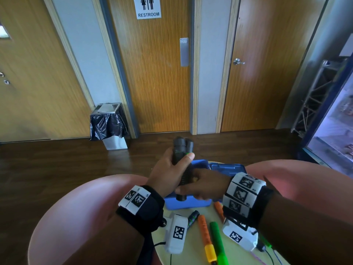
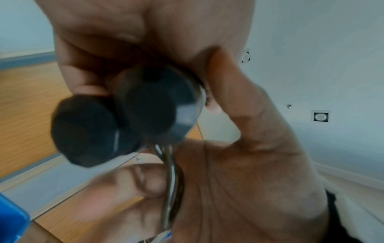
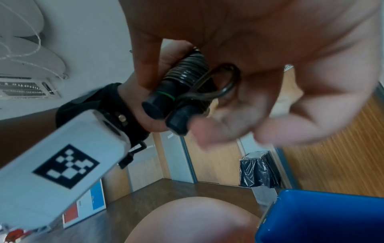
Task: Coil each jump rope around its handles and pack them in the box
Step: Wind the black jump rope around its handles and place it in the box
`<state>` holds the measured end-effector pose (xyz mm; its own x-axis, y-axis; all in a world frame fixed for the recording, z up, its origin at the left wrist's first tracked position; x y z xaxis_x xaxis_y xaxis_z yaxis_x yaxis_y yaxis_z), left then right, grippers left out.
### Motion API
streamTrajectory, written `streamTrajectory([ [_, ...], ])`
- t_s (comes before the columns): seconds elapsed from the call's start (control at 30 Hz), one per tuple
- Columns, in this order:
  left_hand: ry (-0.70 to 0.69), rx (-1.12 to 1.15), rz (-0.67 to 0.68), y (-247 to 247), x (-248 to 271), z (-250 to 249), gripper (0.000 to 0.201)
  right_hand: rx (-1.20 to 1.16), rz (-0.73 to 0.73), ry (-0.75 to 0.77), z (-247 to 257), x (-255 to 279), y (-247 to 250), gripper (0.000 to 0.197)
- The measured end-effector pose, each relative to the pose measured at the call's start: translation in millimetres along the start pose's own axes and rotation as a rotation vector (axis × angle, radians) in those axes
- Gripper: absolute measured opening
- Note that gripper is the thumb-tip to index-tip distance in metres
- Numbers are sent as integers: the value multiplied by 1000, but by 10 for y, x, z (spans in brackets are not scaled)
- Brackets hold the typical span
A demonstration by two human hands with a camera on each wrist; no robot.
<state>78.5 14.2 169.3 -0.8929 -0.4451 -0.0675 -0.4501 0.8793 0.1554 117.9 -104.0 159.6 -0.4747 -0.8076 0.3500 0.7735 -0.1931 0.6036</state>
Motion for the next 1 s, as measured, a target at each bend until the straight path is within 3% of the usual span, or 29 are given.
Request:
streamTrajectory([
  [0.1,-10,-18,36,-66,22,4,54,-75,32,-22,-21,35,9,44],
  [0.2,-44,-92,31,-100,29,-34,53,-694,-126,-13,-88,60,78,58],
  [0.27,-92,-156,25,-124,51,-63,41,-867,-175,0,-88,85,89,52],
  [0.4,-190,-113,14,-132,107,-143,20,-963,-294,-43,-188,41,137,62],
  [0.5,-185,-175,81,-163,112,-162,12,-1044,-350,-69,-213,42,171,71],
  [0.67,-224,-263,238,-332,157,-232,24,-1078,-483,-84,-243,51,261,29],
  [0.83,-259,-139,350,-384,150,-305,26,-982,-445,-95,-233,67,379,37],
  [1.0,-362,-102,352,-437,198,-350,30,-945,-359,-127,-242,123,497,41],
])
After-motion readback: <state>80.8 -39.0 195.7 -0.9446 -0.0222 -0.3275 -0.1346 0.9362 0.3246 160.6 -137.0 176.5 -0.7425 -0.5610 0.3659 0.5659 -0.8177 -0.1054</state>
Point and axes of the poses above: each hand's wrist, its own x-axis away from the middle knuckle, its own y-axis out of the back of the hand, z = x × y, the point moved 5 cm from there along -x, towards the middle knuckle, and after that the axes turned 12 degrees about x, right-handed, at the moved point
